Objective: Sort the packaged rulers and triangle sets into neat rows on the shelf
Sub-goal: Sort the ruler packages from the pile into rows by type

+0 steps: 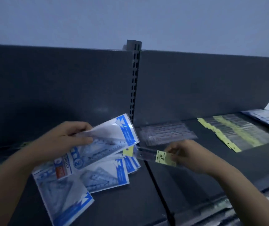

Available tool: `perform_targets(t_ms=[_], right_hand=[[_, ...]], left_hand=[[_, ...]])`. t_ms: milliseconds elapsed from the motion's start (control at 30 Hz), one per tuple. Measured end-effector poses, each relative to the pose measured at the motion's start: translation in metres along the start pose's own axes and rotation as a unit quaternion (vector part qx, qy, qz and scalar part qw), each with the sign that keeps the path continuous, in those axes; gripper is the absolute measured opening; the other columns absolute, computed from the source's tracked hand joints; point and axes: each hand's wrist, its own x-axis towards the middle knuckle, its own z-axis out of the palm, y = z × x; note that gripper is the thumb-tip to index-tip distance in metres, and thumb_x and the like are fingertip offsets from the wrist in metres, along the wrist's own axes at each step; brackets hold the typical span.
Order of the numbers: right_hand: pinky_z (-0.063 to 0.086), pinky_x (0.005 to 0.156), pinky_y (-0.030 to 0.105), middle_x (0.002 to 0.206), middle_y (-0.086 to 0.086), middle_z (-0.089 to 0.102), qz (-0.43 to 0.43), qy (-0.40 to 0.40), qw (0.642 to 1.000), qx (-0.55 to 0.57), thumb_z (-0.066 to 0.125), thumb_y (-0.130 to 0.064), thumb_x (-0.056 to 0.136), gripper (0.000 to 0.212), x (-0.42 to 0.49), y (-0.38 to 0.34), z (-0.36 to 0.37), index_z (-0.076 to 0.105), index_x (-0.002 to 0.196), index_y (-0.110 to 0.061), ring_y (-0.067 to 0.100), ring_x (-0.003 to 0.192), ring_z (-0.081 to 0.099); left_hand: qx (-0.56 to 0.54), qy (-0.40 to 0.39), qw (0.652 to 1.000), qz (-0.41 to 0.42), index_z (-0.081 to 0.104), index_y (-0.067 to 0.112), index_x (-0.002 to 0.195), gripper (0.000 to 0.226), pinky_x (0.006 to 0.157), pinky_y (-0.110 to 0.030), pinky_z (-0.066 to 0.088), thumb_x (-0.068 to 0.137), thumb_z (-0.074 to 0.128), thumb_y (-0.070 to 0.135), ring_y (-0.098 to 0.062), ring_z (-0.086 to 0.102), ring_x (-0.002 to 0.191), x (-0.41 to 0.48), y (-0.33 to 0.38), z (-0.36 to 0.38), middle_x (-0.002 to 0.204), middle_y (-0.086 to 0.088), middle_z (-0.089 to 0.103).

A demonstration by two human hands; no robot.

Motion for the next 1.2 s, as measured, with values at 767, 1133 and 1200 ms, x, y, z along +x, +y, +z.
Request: perform_targets(t_ms=[767, 1133, 1200], right_hand=[[0.036, 0.079, 0.024, 0.086, -0.012, 0.059, 0.008, 0.092, 0.996, -0.002, 0.066, -0.005, 0.084, 0.023, -0.049, 0.372, -0.133, 0.071, 0.094, -0.025, 0.011, 0.077, 0.055], [0.031, 0.096, 0.028, 0.101, -0.016, 0.058, -0.074, 0.196, 0.974, 0.084, 0.064, -0.013, 0.089, 0.025, -0.033, 0.424, -0.138, 0.064, 0.101, -0.034, 0.001, 0.102, 0.051], [0.042, 0.093, 0.023, 0.106, -0.009, 0.06, -0.074, 0.278, 0.943, 0.167, 0.059, -0.013, 0.092, 0.02, -0.038, 0.436, -0.151, 0.062, 0.108, -0.024, 0.006, 0.102, 0.056]], left_hand=[[0.061, 0.053, 0.997, -0.008, 0.066, 0.016, 0.086, 0.008, 0.071, -0.034, 0.049, 0.089, 0.063, 0.01, -0.008, 0.062, 0.07, 0.22, 0.151, 0.309, 0.077, 0.004, 0.068], [0.082, -0.019, 0.996, -0.009, 0.065, 0.013, 0.093, 0.004, 0.065, -0.028, 0.047, 0.091, 0.062, 0.013, -0.01, 0.063, 0.069, 0.326, 0.183, 0.355, 0.081, 0.001, 0.069], [0.097, -0.059, 0.993, -0.007, 0.066, 0.017, 0.092, 0.004, 0.062, -0.026, 0.049, 0.091, 0.063, 0.016, -0.007, 0.066, 0.066, 0.338, 0.194, 0.373, 0.079, 0.004, 0.072]])
